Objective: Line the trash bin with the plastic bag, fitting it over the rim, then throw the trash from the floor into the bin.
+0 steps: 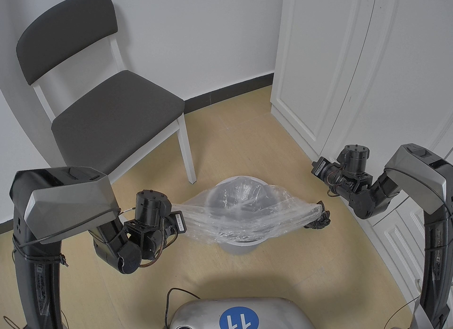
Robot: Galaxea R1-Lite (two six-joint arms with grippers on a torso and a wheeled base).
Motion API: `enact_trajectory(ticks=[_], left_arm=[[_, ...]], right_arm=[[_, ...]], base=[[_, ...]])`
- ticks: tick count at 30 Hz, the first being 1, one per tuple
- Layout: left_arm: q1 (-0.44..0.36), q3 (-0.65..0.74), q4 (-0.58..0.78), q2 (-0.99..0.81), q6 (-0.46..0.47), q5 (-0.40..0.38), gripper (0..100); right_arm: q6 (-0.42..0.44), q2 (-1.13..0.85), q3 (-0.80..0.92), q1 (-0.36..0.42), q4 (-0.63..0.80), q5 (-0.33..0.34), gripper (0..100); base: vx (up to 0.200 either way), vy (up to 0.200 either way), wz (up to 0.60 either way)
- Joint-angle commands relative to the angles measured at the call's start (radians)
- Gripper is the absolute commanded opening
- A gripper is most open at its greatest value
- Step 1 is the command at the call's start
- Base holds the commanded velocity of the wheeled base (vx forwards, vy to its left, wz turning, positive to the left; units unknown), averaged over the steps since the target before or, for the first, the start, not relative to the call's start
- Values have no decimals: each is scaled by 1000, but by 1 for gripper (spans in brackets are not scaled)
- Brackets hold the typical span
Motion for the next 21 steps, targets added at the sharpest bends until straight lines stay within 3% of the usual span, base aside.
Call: enact_trajectory(ticks=[1, 6, 12, 21], left_arm=[[-28, 29, 26, -9, 2, 0, 0], [-87, 67, 89, 5, 7, -1, 0], [-111, 64, 184, 5, 7, -6, 0], [-117, 58, 200, 30, 7, -1, 0]], right_arm=[[-119, -16, 77, 23, -2, 3, 0], [-219, -31, 154, 52, -2, 4, 0], [-256, -70, 197, 65, 7, 11, 0], [-379, -136, 338, 192, -8, 9, 0]], base=[[0, 0, 0], [0, 0, 0], [0, 0, 0], [0, 0, 0]])
